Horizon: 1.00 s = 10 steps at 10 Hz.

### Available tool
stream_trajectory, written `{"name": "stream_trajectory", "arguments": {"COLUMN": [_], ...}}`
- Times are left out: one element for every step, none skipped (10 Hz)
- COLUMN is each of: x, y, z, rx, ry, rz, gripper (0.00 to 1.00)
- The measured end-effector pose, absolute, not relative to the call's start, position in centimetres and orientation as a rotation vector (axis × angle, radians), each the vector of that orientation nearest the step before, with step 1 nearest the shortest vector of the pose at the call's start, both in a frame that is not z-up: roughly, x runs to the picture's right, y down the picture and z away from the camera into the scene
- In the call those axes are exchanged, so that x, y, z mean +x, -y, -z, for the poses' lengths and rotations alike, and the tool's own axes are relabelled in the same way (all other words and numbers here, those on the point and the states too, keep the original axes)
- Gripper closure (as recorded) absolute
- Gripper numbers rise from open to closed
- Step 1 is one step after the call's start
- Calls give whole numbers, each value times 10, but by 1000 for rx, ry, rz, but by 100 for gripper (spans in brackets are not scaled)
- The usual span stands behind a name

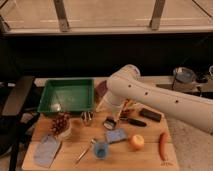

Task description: Place fork in purple bowl

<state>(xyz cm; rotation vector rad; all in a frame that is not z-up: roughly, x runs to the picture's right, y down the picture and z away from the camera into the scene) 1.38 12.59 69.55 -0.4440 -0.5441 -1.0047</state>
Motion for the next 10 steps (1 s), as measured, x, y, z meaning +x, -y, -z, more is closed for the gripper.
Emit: {"name": "stream_trajectory", "arguments": {"x": [6, -8, -23, -42, -56, -65, -69, -73, -75, -74], "y": [-130, -136, -142, -151, -162, -175, -187, -200, -207, -212], "z": [-697, -701, -704, -710, -718, -728, -736, -743, -747, -749], "rx": [-449, -455, -461, -466, -472, -479, -487, -498, -504, -512], "ry": [549, 560, 570, 585, 599, 611, 623, 631, 635, 633], "rz": [1041, 1085, 1113, 1149, 1172, 1189, 1194, 1189, 1187, 1176], "gripper": [38, 38, 38, 38, 38, 38, 38, 38, 38, 38]}}
